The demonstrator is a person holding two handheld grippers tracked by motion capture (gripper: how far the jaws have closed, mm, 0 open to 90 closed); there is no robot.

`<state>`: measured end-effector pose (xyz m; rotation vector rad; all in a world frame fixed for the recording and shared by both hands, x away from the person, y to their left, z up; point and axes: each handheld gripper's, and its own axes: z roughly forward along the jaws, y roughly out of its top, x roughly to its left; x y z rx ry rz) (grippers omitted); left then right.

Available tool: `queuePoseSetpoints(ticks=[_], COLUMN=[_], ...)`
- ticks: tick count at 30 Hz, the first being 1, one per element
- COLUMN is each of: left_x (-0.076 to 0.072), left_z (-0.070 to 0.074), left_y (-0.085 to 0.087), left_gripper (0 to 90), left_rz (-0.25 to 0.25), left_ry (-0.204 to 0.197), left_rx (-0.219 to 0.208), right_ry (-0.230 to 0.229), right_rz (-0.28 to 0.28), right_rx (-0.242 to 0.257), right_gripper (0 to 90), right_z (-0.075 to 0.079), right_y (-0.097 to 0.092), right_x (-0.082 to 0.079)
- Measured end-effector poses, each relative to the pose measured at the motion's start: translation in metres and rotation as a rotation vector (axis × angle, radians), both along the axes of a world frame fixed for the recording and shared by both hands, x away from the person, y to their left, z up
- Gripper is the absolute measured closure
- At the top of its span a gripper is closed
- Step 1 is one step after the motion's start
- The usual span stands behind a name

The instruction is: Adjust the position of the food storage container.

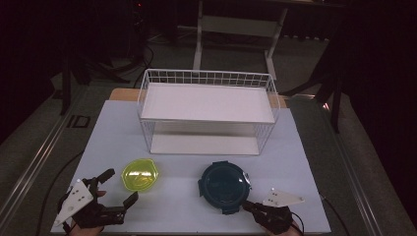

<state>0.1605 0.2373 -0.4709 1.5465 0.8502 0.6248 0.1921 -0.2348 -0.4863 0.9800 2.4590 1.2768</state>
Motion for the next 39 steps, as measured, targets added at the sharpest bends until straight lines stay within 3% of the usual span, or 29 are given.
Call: queuePoseSetpoints(ticks=[6,10,21,39], left_x=[0.001,0.001,0.001,0.0], left_z=[0.0,-0.001,-0.001,0.0], left_y=[-0.001,-0.001,-0.002,-0.004], left_gripper=[0.0,0.0,0.0,0.0], left_rz=[-0.003,-0.004,-0.006,-0.02], left_ry=[0.0,0.002,0.002,0.006], left_rx=[0.001,0.002,0.01,0.019], right_ry=[0.018,-0.011,0.03,0.028], right_rz=[0.031,0.018,0.036,0.037], right_rx=[0.025,0.002,0.033,0.036], right_gripper=[90.0,90.0,90.0,90.0], right_z=[-0.001,0.0,-0.001,-0.001], right_y=[0.006,0.015,0.026,0.037], right_x=[0.001,0.0,0.013,0.021])
